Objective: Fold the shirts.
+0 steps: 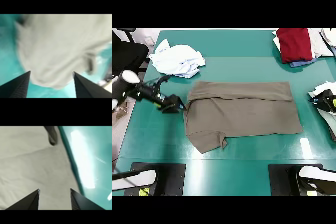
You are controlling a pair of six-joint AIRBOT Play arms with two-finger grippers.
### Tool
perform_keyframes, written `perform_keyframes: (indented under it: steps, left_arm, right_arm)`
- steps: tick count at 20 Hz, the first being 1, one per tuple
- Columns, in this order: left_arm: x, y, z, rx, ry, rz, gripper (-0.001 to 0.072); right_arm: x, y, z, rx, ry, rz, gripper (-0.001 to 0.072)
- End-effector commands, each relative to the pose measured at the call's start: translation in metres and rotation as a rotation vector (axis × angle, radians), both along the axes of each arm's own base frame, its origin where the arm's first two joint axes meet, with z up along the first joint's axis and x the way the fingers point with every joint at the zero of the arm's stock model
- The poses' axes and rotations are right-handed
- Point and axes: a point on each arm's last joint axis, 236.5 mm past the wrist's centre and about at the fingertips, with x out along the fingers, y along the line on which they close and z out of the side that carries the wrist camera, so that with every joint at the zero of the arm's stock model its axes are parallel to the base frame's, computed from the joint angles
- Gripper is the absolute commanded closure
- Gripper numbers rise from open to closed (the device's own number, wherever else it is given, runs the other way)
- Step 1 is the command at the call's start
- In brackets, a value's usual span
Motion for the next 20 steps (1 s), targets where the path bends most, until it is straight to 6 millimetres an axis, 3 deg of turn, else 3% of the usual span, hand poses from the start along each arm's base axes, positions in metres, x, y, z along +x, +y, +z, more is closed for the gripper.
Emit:
perform_keyframes:
  steps: [1, 4, 8, 11, 15, 20]
  left_arm:
    - [-0.046, -0.001, -0.021, -0.059, 0.027, 0.103, 0.0119]
    - [-0.091, 0.018, -0.048, 0.072, 0.115, 0.062, 0.0119]
    - [-0.111, -0.020, -0.043, -0.108, 0.171, 0.127, 0.0119]
    - [-0.130, -0.030, -0.054, -0.142, 0.206, 0.186, 0.0120]
    - [-0.131, -0.033, -0.071, -0.085, 0.171, 0.223, 0.0120]
    - [-0.118, -0.076, -0.078, -0.047, 0.078, 0.214, 0.0121]
  right_arm:
    - [-0.005, -0.002, 0.008, 0.005, -0.058, -0.051, 0.0256]
    - [-0.006, 0.001, 0.012, -0.004, -0.065, -0.043, 0.0258]
    - [-0.011, 0.007, 0.013, 0.021, -0.046, -0.025, 0.0261]
    - [-0.012, 0.010, 0.015, 0.037, -0.044, -0.022, 0.0261]
    - [-0.012, 0.010, 0.015, 0.038, -0.045, -0.022, 0.0261]
    - [-0.005, 0.015, 0.022, 0.072, -0.075, -0.031, 0.0262]
